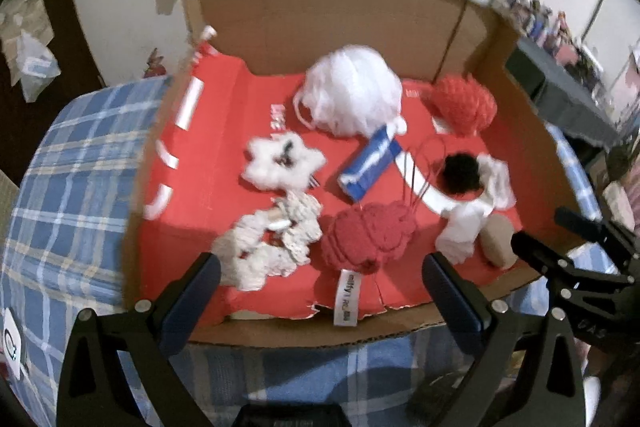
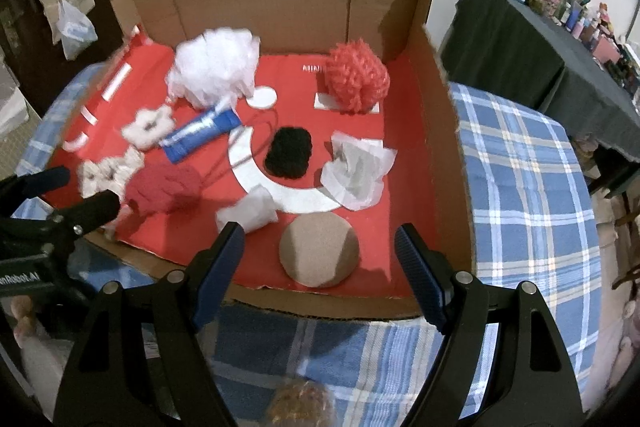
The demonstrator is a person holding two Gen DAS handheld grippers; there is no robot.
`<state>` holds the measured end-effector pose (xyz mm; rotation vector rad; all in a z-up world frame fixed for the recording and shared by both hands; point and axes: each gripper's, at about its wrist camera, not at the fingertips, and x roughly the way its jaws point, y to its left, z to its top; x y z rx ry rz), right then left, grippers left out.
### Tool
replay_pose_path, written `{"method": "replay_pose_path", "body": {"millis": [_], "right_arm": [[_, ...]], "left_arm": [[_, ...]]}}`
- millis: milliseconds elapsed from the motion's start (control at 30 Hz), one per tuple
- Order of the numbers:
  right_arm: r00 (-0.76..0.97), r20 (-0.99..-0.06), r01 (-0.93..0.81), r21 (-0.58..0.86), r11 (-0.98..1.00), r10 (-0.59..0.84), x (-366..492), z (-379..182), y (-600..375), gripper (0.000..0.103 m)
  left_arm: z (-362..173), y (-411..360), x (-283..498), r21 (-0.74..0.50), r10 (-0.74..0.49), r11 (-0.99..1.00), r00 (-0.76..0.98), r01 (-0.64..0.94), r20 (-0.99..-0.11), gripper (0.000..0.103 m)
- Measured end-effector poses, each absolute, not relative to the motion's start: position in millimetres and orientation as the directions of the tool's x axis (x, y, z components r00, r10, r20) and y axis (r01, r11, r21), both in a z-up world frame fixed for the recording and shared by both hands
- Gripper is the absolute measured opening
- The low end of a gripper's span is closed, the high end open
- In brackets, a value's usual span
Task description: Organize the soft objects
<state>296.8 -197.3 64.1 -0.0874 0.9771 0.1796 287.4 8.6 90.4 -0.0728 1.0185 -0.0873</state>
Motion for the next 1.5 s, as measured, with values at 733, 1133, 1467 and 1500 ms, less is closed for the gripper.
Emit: {"method": "replay_pose_path", "body": {"millis": [733,1133,1467,1500], "right_arm": [[0.839,-0.51,-0.237,-0.031,0.971,0.189,81,114,-203,0.099],[0.747,-0.653,-0.155,0.011,0.988,0.125,92,5,-213,0.099],[0.677,-0.734,-0.08,0.004,0.997,0.057,110,-24,-226,0.099],[0.676,-0.735,-0.081,0.002,0.997,0.056,110,-25,-226,0.099]], "left_arm": [[159,-1,71,-0.048,-0.153,0.988,0.86,0.149,-0.487,0.103],[49,-12,81,-0.076,-0.143,0.989,0.733,0.124,-0.665,0.103],[15,-11,93,-0.031,-0.073,0.997,0.659,0.076,-0.749,0.103],[14,-12,95,-0.019,-0.062,0.997,0.652,0.072,-0.756,0.103]]}}
